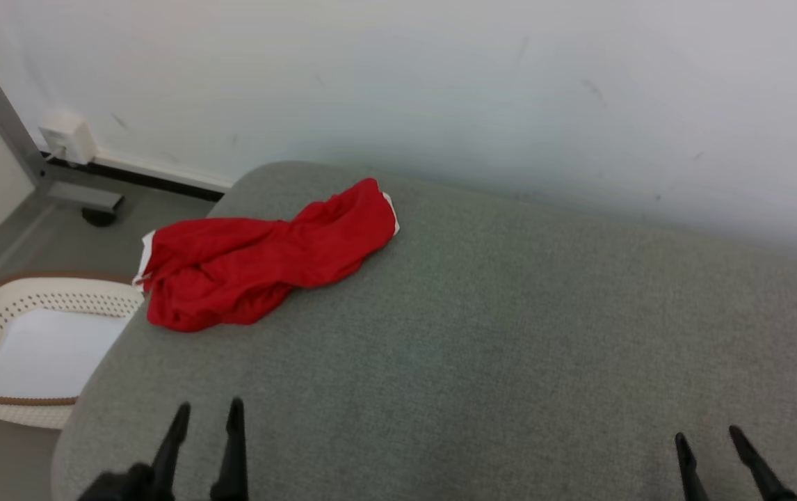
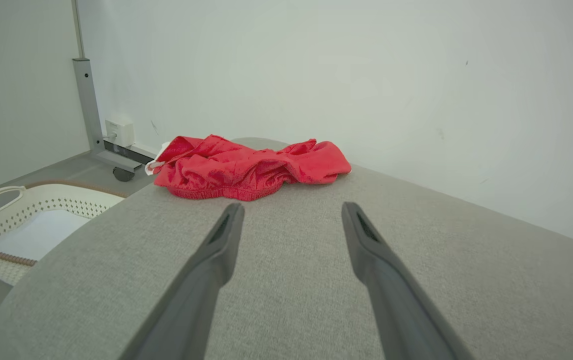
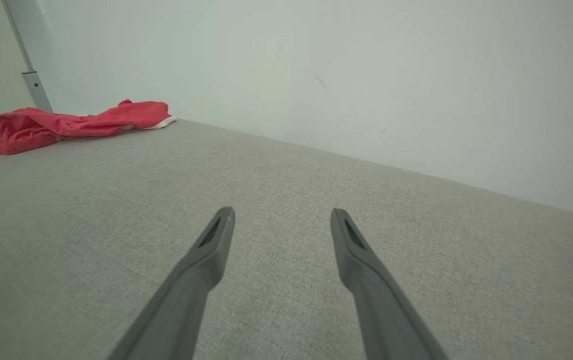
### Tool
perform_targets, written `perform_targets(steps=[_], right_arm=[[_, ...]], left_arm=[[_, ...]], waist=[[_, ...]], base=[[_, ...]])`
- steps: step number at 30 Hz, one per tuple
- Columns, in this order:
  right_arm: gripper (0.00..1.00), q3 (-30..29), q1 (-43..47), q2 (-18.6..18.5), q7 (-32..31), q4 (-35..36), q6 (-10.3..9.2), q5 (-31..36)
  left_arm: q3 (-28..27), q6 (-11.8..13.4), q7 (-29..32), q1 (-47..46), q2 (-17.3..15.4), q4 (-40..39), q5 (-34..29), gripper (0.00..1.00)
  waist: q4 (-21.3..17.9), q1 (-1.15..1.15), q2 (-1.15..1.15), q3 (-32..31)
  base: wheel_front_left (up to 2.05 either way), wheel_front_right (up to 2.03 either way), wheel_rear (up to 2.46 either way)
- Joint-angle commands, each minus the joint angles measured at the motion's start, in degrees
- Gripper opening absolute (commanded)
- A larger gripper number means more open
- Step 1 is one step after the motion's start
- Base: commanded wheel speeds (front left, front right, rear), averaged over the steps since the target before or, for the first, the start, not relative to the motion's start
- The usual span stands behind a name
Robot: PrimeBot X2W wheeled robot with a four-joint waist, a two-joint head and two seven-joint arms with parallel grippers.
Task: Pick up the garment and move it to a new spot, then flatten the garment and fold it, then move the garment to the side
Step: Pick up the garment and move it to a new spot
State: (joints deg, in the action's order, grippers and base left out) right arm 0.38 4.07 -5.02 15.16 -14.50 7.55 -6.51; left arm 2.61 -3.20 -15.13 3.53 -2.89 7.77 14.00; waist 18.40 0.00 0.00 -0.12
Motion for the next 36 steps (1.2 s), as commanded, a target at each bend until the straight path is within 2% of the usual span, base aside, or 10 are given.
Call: perform_targets(steps=[1, 7, 14, 16, 21, 30, 31, 32, 33, 36], right_arm=[[1.0, -0.34, -1.45, -1.06, -0.06, 0.56, -0.14, 0.35], [1.0, -2.54, -5.48, -5.56, -0.06, 3.1, -0.13, 0.64], [1.0, -5.08, -9.07, -10.06, -0.06, 5.66, -0.14, 0.46], [1.0, -5.54, -9.66, -11.02, -0.06, 6.22, -0.14, 0.26], [1.0, -6.23, -10.52, -12.6, -0.42, 6.31, -0.17, 0.15], [1.0, -5.87, -9.98, -12.43, -0.69, 6.76, -0.18, 0.08], [1.0, -5.82, -9.91, -12.35, -0.72, 6.71, -0.18, 0.11], [1.0, -5.8, -9.87, -12.27, -0.75, 6.67, -0.18, 0.13], [1.0, -5.73, -9.85, -12.19, -0.76, 6.57, -0.18, 0.16], [1.0, -5.61, -9.8, -11.8, -0.74, 6.15, -0.18, -0.1]], left_arm=[[-0.59, -0.43, 0.02, -2.72, -0.48, 0.52, -0.15, 1.0], [-2.94, -1.89, 0.41, -17.59, -3.21, 6.81, 0.41, 1.0], [-3.11, -2.54, 6.69, -35.66, -8.03, 19.93, 0.89, 1.0], [-2.68, -2.41, 8.22, -39.95, -9.42, 23.64, -0.08, 1.0], [-1.94, -1.42, 11.88, -47.3, -9.8, 33.83, -0.28, 1.0], [-0.53, -1.11, 17.03, -52.93, -10.4, 48.09, -0.45, 1.0], [-0.64, -1.29, 17.51, -53.37, -10.28, 49.39, 0.09, 0.5], [-0.72, -1.61, 17.94, -53.71, -10.1, 50.39, 0.64, 0.14], [-0.74, -1.93, 18.55, -53.95, -9.84, 51.49, 1.17, 0.0], [-1.21, -2.5, 19.27, -54.57, -9.91, 53.73, 2.61, 0.0]], waist=[[-0.57, 0.0, 0.0, 4.75], [-0.94, 0.0, 0.0, 15.2], [-1.66, 0.0, 0.0, 23.86], [-1.9, 0.0, 0.0, 25.39], [-2.58, 0.0, 0.0, 27.68], [-4.19, 0.0, 0.0, 28.29], [-4.34, 0.0, 0.0, 28.23], [-4.45, 0.0, 0.0, 28.18], [-4.57, 0.0, 0.0, 28.04], [-4.93, 0.0, 0.0, 27.12]], base=[[0.0, 0.0, 0.0], [0.0, 0.0, 0.0], [0.0, 0.0, 0.0], [0.0, 0.0, 0.0], [0.0, 0.0, 0.0], [0.0, 0.0, 0.0], [0.0, 0.0, 0.0], [0.0, 0.0, 0.0], [0.0, 0.0, 0.0], [0.0, 0.0, 0.0]])
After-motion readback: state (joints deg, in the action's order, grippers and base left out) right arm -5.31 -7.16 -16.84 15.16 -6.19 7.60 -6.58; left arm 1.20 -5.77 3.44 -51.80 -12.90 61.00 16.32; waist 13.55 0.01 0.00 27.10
